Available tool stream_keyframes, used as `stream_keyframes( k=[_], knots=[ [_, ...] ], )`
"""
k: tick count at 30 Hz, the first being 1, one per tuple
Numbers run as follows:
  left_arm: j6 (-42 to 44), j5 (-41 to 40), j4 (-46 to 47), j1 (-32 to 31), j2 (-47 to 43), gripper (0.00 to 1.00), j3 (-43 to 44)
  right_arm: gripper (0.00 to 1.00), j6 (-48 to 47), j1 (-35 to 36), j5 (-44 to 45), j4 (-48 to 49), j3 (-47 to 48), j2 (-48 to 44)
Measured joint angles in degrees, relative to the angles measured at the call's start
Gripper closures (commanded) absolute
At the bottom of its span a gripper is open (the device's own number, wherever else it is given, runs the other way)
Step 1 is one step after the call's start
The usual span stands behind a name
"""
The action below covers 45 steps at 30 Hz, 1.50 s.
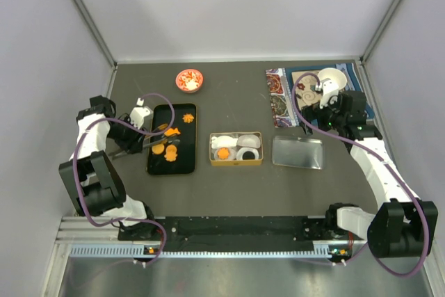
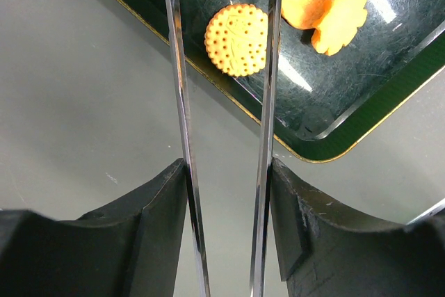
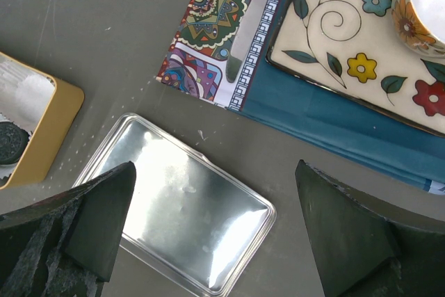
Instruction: Pack the cookies
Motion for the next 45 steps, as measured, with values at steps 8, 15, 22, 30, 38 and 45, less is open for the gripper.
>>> stream_keyframes(
  k=[8, 15, 22, 30, 38, 45],
  knots=[
    [0.66, 0.0, -0.26, -0.04, 1.51, 0.46, 0.92, 0.01, 0.0, 0.0, 0.0, 0.0, 0.0, 0.52],
    [0.59, -0.02, 0.11, -0.04, 4.61, 0.46, 2.95, 0.01, 0.0, 0.0, 0.02, -0.02, 0.0, 0.63],
    [1.14, -0.02, 0.04, -0.39, 4.96, 0.47, 3.3, 0.01, -0.02, 0.0, 0.09, 0.0, 0.0, 0.63],
    [2.99, -0.22, -0.55, -1.46, 5.29, 0.55, 3.17, 0.01, -0.02, 0.0, 0.42, 0.0, 0.0, 0.63],
    [3.96, -0.48, -1.51, -1.55, 5.33, 0.76, 2.71, 0.01, -0.02, 0.0, 0.46, 0.0, 0.0, 0.63],
    [4.7, -1.07, -2.95, -1.55, 4.31, 1.0, 1.73, 0.01, -0.02, 0.0, 0.46, 0.0, 0.0, 0.63]
  ],
)
